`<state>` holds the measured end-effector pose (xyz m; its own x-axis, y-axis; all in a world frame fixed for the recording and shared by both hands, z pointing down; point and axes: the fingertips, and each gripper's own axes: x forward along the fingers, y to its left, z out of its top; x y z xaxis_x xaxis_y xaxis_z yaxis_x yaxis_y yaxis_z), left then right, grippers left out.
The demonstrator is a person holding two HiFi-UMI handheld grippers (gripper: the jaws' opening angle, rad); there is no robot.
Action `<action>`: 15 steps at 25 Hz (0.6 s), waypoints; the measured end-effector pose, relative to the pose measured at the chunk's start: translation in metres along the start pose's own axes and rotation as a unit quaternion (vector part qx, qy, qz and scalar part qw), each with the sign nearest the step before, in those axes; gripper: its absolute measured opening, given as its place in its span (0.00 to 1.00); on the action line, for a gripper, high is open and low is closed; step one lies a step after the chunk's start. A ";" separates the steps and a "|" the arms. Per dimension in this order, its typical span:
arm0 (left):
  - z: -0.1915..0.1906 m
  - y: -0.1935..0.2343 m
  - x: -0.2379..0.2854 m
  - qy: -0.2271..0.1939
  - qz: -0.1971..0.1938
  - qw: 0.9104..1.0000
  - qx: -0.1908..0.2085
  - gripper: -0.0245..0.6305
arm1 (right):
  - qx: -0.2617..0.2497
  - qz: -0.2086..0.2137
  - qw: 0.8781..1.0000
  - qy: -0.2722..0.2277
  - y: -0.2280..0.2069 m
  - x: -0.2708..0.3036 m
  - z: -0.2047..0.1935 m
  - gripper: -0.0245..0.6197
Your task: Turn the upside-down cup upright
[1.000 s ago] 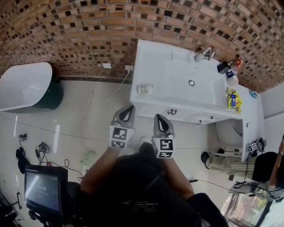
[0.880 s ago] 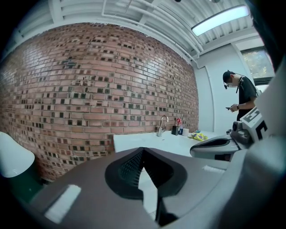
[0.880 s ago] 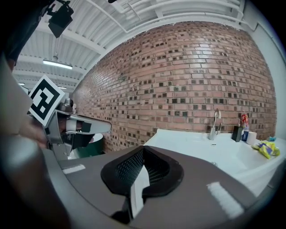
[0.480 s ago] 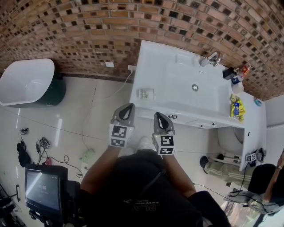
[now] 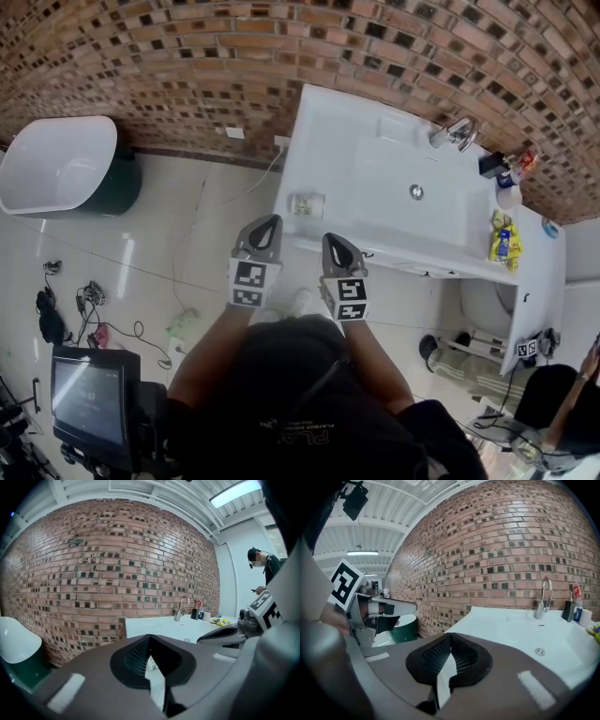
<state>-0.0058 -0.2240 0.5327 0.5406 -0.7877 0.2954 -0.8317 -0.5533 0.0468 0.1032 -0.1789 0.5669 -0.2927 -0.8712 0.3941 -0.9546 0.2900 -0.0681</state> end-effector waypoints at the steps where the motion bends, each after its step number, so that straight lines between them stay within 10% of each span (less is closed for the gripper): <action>1: 0.001 0.000 0.002 0.000 0.002 1.000 -0.001 0.04 | -0.002 0.001 1.000 0.004 -0.002 0.002 -0.001 0.06; 15: 0.010 0.020 0.018 0.012 0.052 0.999 -0.003 0.04 | 0.011 0.041 0.999 0.033 -0.020 0.030 -0.004 0.11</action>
<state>-0.0116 -0.2516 0.5292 0.4479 -0.8345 0.3211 -0.8841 -0.4669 0.0197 0.1135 -0.2094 0.5841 -0.3671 -0.8165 0.4456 -0.9284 0.3508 -0.1220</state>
